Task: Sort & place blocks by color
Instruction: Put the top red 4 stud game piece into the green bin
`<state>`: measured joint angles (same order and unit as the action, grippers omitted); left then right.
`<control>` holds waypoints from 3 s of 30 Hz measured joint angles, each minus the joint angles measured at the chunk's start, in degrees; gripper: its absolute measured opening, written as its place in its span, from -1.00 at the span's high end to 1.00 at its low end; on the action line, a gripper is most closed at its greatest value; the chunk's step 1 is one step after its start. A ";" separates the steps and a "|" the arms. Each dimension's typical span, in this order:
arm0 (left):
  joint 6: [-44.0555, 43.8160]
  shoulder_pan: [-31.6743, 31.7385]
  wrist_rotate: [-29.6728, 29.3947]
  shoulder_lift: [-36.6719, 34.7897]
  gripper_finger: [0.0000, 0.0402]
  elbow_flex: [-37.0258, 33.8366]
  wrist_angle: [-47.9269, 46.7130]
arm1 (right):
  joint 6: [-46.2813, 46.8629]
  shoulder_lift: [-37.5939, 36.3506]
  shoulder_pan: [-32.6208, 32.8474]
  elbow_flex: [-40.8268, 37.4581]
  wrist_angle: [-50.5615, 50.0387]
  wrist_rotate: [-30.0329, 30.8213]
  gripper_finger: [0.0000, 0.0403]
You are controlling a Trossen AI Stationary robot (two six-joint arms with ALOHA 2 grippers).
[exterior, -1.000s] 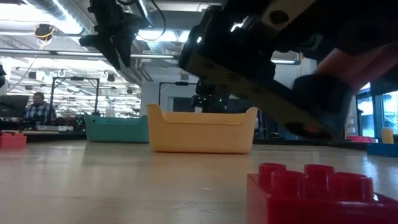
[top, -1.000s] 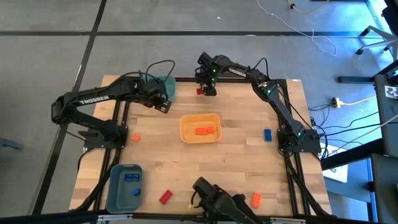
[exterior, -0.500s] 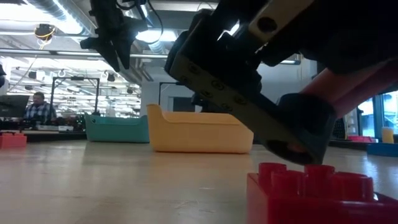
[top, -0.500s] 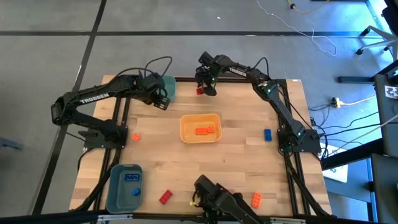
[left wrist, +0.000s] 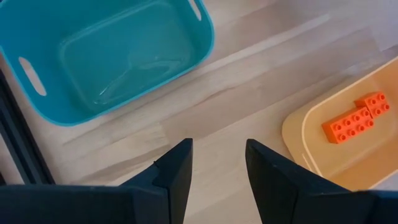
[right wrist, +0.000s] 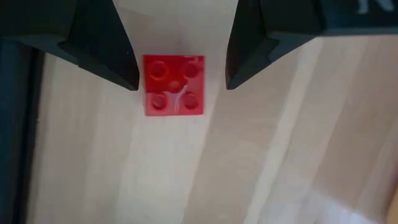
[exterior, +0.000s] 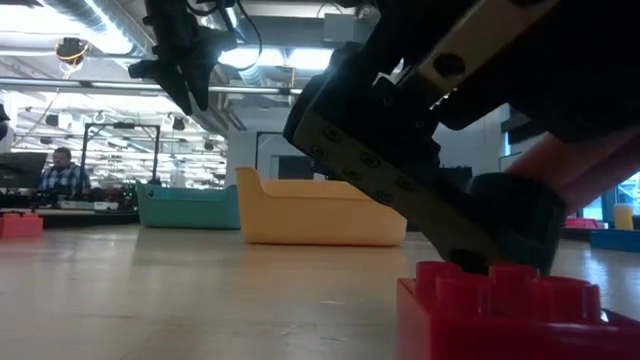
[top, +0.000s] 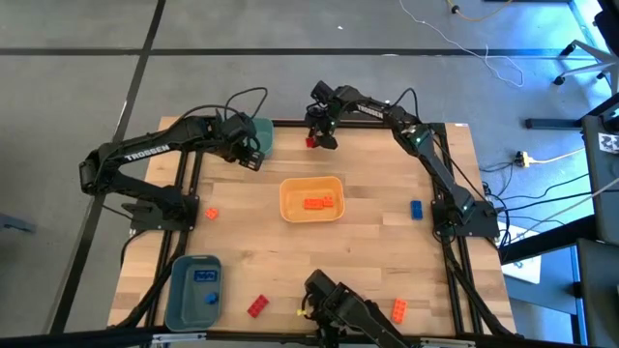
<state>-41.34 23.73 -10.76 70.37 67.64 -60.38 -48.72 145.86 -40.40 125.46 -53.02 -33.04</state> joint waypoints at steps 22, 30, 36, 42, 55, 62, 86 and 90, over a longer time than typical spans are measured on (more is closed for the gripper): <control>0.01 0.00 0.14 0.00 0.30 0.00 -0.37 | -4.33 0.09 -0.75 -1.78 0.05 -2.93 0.06; 0.02 0.00 1.46 -0.01 0.30 0.00 -0.38 | -4.36 0.09 -0.75 -1.78 -0.41 -2.98 0.24; 0.02 0.00 1.46 0.00 0.30 0.00 -0.42 | -3.85 -0.34 -0.72 -1.88 0.05 3.45 0.30; 0.02 0.00 1.46 0.00 0.30 0.00 -0.42 | -1.03 -0.27 -0.74 -1.64 -0.67 3.03 0.30; 0.02 0.00 1.46 0.00 0.30 0.00 -0.42 | 2.21 0.20 -0.36 5.43 -5.88 4.29 0.30; 0.02 0.00 1.23 0.00 0.30 0.00 -0.42 | 3.67 0.20 1.95 9.45 -6.57 4.59 0.30; 19.61 2.25 -7.08 0.00 0.30 0.00 -0.01 | 9.46 -0.24 10.47 9.52 -4.73 5.42 0.30; 33.95 2.25 -7.34 0.03 0.30 0.00 1.50 | 9.39 -0.75 10.47 9.52 -3.70 5.44 0.30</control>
<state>-7.40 25.98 -18.10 70.40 67.64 -58.88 -39.33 145.10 -29.93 134.98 -56.72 -27.59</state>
